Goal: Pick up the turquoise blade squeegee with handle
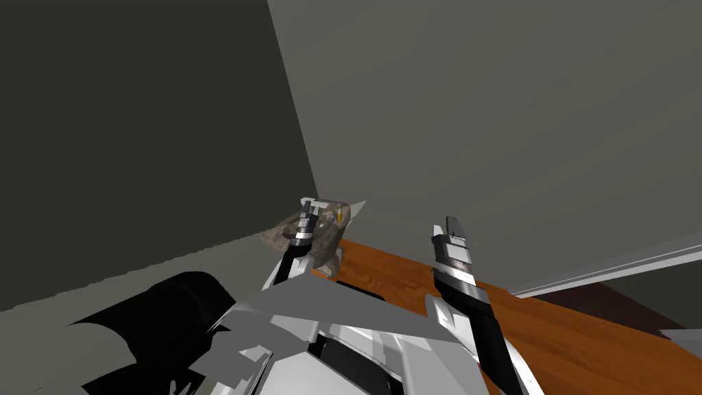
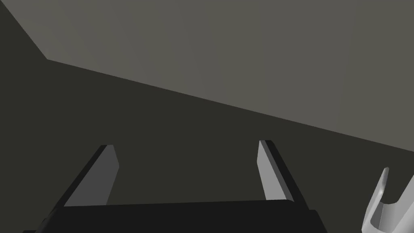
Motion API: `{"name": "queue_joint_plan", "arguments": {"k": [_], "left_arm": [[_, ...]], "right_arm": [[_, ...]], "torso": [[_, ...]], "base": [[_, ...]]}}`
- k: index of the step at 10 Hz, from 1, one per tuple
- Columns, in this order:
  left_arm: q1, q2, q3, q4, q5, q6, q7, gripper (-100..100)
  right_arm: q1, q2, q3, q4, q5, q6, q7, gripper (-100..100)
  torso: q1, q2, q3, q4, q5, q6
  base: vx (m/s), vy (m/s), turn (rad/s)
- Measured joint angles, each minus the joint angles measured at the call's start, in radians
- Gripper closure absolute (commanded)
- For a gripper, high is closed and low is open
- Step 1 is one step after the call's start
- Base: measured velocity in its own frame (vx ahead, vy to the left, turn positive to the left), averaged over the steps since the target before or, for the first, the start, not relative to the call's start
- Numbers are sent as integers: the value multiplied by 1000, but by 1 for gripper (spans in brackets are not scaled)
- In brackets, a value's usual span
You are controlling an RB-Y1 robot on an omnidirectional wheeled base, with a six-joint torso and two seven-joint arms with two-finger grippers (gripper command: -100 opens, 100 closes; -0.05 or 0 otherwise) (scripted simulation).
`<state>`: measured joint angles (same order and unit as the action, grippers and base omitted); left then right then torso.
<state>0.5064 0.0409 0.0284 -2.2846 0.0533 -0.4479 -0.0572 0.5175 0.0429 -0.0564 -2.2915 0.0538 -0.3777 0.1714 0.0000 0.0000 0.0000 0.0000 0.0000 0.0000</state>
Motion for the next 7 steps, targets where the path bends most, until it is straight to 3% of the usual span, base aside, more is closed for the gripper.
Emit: {"name": "queue_joint_plan", "arguments": {"k": [4,7], "left_arm": [[67,87,26,-13,15,42,-1,-100],[146,158,62,-32,36,90,2,-100]], "right_arm": [[0,0,0,0,0,0,0,0],[0,0,0,0,0,0,0,0]], "torso": [[0,-2,-1,0,0,0],[0,-2,-1,-1,0,0]], "base": [[28,-2,-89],[39,0,-145]]}}
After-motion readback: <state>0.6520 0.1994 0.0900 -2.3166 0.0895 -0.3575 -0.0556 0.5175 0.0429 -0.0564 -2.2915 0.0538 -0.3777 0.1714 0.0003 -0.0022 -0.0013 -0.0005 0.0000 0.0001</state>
